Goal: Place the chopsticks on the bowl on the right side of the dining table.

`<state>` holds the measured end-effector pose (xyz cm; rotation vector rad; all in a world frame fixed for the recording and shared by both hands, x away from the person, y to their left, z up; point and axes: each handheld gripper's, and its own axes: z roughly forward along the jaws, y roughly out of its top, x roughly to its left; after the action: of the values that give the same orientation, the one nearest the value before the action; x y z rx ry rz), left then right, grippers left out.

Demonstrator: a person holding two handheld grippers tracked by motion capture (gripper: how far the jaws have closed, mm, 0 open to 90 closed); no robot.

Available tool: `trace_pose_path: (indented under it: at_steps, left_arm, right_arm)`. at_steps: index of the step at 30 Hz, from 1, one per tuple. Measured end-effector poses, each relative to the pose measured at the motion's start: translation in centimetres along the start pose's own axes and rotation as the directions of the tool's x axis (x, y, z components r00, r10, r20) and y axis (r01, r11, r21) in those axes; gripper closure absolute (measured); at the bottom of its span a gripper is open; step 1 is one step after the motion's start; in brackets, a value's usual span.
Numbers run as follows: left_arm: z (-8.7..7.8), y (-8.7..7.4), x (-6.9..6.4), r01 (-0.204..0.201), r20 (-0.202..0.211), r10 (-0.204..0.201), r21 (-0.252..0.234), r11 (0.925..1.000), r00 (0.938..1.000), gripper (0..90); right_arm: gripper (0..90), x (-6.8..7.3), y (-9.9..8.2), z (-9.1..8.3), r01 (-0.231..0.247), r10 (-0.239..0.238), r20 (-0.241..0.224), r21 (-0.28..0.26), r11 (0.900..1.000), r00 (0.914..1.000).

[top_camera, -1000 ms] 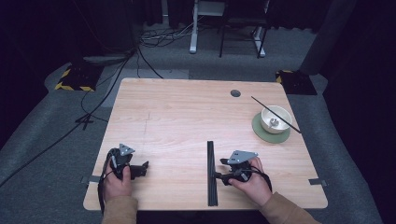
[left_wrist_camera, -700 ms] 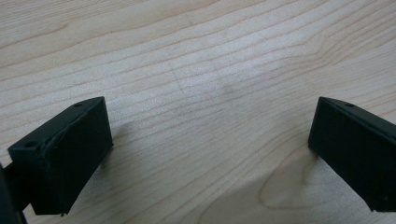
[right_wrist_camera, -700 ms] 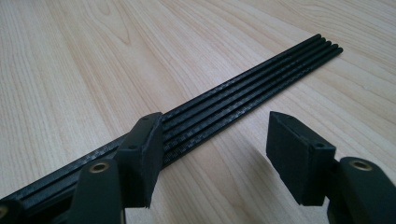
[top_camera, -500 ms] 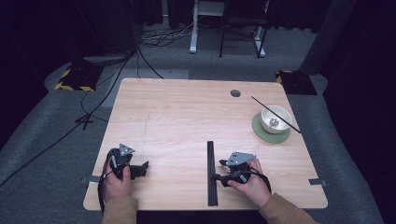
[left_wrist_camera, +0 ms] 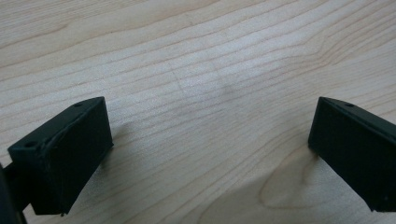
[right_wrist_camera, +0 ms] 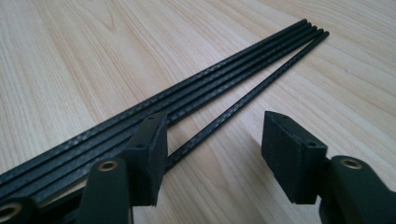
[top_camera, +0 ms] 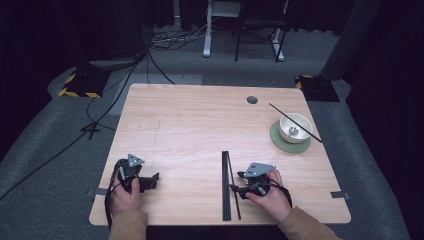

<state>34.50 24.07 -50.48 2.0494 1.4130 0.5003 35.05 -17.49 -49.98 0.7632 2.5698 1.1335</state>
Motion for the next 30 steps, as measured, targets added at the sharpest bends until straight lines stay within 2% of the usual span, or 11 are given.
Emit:
trace_pose_path:
  at_steps: [5,15,19,26,30]
  left_arm:
    - [0.0,0.0,0.0,0.0,0.0,0.0,0.0,1.0,1.0,0.0]
    - [0.0,0.0,0.0,0.0,0.0,0.0,0.0,1.0,1.0,0.0]
    - [0.0,0.0,0.0,0.0,0.0,0.0,0.0,1.0,1.0,0.0]
    - [0.0,0.0,0.0,0.0,0.0,0.0,0.0,1.0,1.0,0.0]
    - [0.0,0.0,0.0,0.0,0.0,0.0,0.0,1.0,1.0,0.0]
  right_arm:
    - [49.4,-0.6,-0.4,-0.6,-0.021,0.021,0.027,0.008,0.9997,0.9994]
    - [52.7,-2.3,-0.9,-1.2,-0.076,0.076,0.083,0.0,0.9971,0.9936]
    - [54.0,-2.8,-1.1,-1.4,-0.078,0.078,0.09,0.004,0.9969,0.9929]
    - [57.0,-4.2,-1.3,-1.7,-0.109,0.109,0.119,-0.007,0.994,0.9869]
    - [64.5,-4.4,-1.5,-1.9,-0.111,0.111,0.13,-0.007,0.9938,0.9853]
